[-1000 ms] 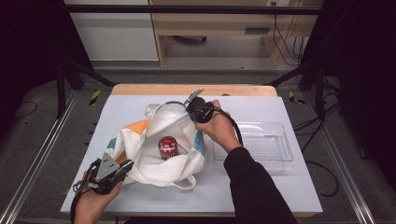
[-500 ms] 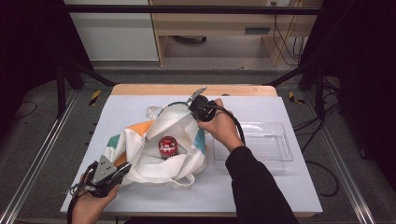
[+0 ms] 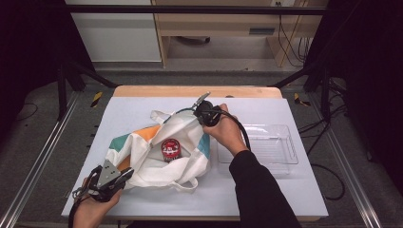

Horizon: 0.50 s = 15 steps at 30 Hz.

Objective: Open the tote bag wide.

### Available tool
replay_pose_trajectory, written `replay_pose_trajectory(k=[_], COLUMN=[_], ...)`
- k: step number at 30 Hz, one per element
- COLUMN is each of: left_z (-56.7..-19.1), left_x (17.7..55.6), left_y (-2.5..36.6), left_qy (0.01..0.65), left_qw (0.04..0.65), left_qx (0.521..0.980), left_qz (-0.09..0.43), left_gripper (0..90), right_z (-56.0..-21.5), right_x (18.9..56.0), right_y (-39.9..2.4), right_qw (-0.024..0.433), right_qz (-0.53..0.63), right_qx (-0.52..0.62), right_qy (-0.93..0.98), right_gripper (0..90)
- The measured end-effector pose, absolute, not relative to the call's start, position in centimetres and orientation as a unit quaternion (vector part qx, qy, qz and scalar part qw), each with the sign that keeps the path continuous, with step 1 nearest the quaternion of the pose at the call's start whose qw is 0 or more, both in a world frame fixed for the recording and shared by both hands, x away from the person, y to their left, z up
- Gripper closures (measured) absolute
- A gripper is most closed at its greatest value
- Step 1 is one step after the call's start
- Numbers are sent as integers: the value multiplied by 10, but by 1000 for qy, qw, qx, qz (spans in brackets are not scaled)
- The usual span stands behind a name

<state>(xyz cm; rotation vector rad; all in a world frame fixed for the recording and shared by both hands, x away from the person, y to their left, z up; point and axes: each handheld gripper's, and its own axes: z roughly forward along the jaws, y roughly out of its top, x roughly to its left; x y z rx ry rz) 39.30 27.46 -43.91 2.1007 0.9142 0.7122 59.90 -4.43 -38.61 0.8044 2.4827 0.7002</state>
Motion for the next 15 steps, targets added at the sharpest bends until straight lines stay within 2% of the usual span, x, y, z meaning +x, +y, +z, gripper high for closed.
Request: replay_pose_trajectory(k=[3,6,8,10,11,12,15], left_z=[-440,-440,-440,-440,-440,-440,-440], left_x=[393,393,393,393,393,393,393], left_y=[273,272,272,273,273,273,271], left_qy=[354,352,353,354,352,352,352], left_qw=[362,362,363,364,362,362,365], left_qx=[817,817,816,816,817,817,815], left_qz=[277,278,278,278,278,278,280], left_gripper=[840,840,839,838,838,838,838], right_z=[-386,-384,-381,-380,-375,-375,-370], right_x=[597,595,593,592,590,590,588], right_y=[-43,-42,-41,-42,-44,-44,-49], right_qw=[219,218,221,219,217,217,200], right_qz=[253,265,268,271,284,284,300], right_qx=[288,287,292,293,301,301,307], right_qy=[897,894,891,890,884,884,881], right_gripper=[843,801,660,629,556,556,474])
